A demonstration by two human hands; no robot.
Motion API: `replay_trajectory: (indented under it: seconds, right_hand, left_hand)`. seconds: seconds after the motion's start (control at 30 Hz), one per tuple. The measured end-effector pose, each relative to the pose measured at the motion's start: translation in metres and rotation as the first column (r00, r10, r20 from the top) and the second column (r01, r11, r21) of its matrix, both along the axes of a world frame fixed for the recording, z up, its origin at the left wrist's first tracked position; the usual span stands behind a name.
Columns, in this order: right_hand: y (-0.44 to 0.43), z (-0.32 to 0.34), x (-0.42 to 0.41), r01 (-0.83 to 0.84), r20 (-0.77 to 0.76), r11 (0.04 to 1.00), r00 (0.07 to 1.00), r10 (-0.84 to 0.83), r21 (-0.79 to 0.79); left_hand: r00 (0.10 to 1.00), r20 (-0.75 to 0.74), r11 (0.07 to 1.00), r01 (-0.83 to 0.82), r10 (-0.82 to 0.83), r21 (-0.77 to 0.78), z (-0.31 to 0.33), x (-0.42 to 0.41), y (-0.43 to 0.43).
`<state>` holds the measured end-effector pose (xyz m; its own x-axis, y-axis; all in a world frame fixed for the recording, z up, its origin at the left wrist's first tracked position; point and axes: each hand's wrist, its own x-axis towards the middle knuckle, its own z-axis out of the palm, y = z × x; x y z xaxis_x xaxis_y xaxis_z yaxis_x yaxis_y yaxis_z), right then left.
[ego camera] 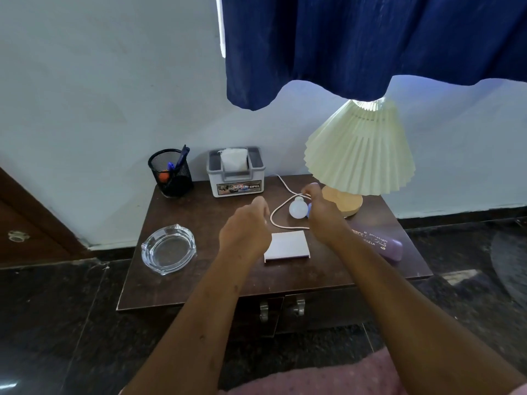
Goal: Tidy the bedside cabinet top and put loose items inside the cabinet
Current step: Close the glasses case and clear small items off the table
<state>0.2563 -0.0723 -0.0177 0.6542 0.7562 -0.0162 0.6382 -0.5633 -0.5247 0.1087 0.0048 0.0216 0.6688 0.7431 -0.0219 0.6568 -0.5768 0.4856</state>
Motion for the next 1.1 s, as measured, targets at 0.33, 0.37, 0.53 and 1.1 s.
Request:
replay_trajectory:
  seconds: [0.33,0.37,0.53,1.1]
  right_hand:
    - [0.03,0.0,-0.026,-0.037,-0.147,0.99,0.988,0.057,0.135]
    - [0.032,0.003,-0.031,-0.068,-0.088,0.985,0.993,0.083,0.156]
    - [0.032,0.013,-0.042,-0.174,0.171,0.975,0.974,0.149,0.139]
    - [0.009,-0.027,-0.005,-0.347,-0.023,0.798,0.922,0.387,-0.492]
  left_hand:
    - [0.987,0.048,0.975,-0.142,0.152,-0.171,0.005,-0.03,0.026]
    - [0.985,0.056,0.972,-0.153,0.165,-0.179,0.007,-0.031,0.025]
    - [0.976,0.115,0.962,-0.157,0.186,-0.222,0.013,-0.031,0.023]
    - [0.981,-0.083,0.945,-0.192,0.176,-0.266,0.0,-0.012,0.016]
